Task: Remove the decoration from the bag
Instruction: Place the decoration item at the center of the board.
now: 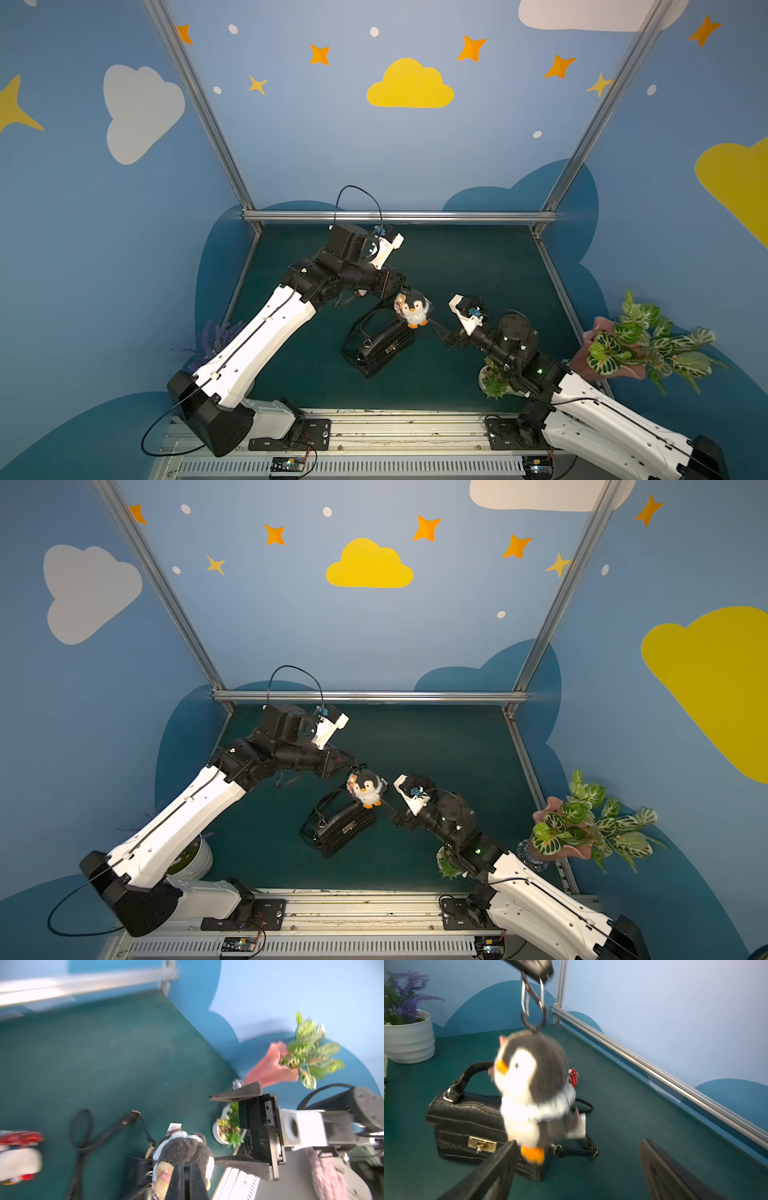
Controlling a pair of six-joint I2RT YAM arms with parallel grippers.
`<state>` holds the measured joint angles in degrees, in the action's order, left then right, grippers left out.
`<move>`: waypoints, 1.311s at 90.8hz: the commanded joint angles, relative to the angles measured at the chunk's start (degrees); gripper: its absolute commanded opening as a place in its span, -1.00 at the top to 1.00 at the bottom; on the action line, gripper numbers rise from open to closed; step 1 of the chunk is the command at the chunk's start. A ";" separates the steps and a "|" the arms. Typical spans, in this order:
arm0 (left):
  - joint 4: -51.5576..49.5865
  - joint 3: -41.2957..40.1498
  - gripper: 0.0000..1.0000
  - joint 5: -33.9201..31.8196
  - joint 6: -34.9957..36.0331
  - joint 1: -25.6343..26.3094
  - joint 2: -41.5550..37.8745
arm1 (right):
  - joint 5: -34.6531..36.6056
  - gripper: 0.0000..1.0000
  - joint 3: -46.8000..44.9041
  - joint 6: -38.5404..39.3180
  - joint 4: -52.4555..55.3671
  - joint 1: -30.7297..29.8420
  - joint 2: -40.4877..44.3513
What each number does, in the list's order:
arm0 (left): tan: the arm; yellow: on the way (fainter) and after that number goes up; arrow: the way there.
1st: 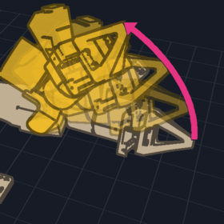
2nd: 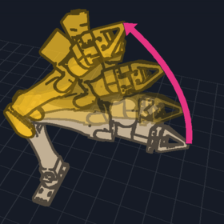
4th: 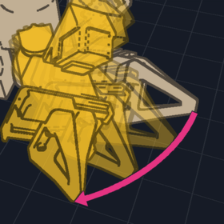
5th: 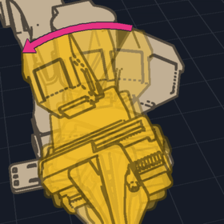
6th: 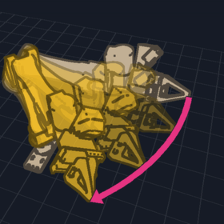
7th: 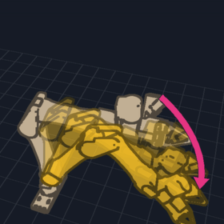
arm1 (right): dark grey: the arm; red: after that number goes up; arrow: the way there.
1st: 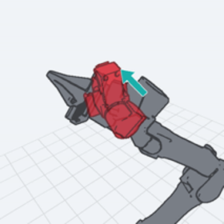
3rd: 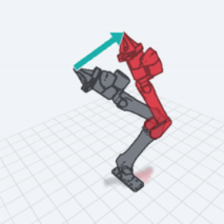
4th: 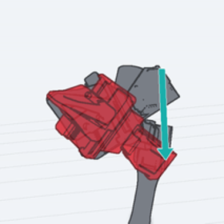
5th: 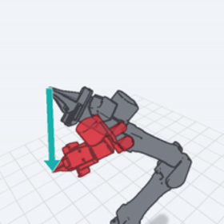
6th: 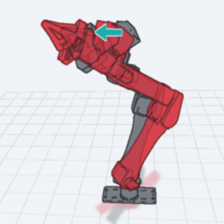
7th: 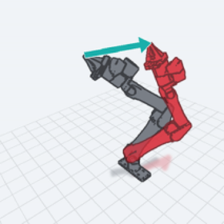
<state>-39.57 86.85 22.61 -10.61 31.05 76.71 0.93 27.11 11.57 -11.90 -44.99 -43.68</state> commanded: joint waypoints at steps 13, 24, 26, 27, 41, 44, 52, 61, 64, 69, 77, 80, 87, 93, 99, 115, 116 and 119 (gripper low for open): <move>-6.21 3.81 0.94 -2.67 2.93 -16.01 -3.19 | 1.92 -0.92 2.59 -5.49 4.15 2.22 0.19; -6.14 0.72 0.94 -1.39 3.75 -23.71 -3.59 | 3.54 -0.93 2.60 -6.91 4.96 2.60 0.67; -5.82 -0.18 0.94 -1.35 3.75 -24.88 -3.58 | 3.72 -0.93 2.60 -7.05 5.09 2.69 0.74; -5.63 -0.67 0.94 -1.35 3.76 -25.46 -3.58 | 3.81 -0.93 2.59 -7.16 5.16 2.70 0.81; 0.19 -8.53 0.94 -3.78 2.86 -29.33 -3.20 | 4.08 -0.93 2.22 -7.72 5.42 3.05 0.75; 1.90 -10.49 0.94 -3.88 2.26 -29.51 -2.87 | 4.08 -0.93 2.04 -7.84 5.25 3.11 0.58; 5.77 -15.18 0.94 -4.53 0.76 -29.55 -1.15 | 4.08 -0.93 1.91 -8.17 5.09 3.17 -0.13; 11.63 -20.60 0.94 -6.33 -1.22 -29.60 0.83 | 4.29 -0.93 1.90 -8.51 5.08 3.32 -0.50; 13.25 -21.42 0.94 -6.90 -1.84 -29.58 1.64 | 4.33 -0.93 1.94 -8.61 5.17 3.41 -0.54; 15.33 -22.63 0.94 -7.06 -2.77 -29.55 3.37 | 4.30 -0.93 1.81 -8.75 5.26 3.35 -0.40; 17.72 -23.74 0.94 -6.08 -3.69 -29.52 5.82 | 4.48 -0.93 1.37 -9.08 5.33 3.44 -0.20; 17.99 -23.89 0.94 -6.12 -3.74 -29.43 6.81 | 4.53 -0.93 1.21 -9.25 5.23 3.43 -0.16; 17.65 -23.75 0.94 -6.78 -3.52 -29.47 8.45 | 4.65 -0.93 0.76 -9.55 5.22 3.43 -0.11; 17.66 -23.97 0.94 -6.79 -3.30 -29.52 9.65 | 4.98 -0.93 0.49 -9.71 5.22 3.55 -0.10; 18.07 -24.31 0.86 -6.33 -3.25 -29.46 10.37 | 5.65 -0.93 0.37 -10.01 5.30 3.61 -0.18; 18.31 -24.44 -0.20 -4.87 -3.27 -29.34 9.60 | 6.44 -0.93 0.48 -10.41 5.44 3.70 0.07; 18.31 -24.49 -0.27 -4.86 -3.23 -29.36 9.42 | 6.45 -0.93 0.48 -10.47 5.46 3.74 0.17; 18.24 -24.59 -0.41 -4.92 -3.18 -29.38 8.60 | 6.53 -0.93 0.63 -10.51 5.46 3.73 0.32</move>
<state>-21.93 62.46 16.75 -13.78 1.63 86.91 6.33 27.42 1.91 -6.96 -41.60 -44.16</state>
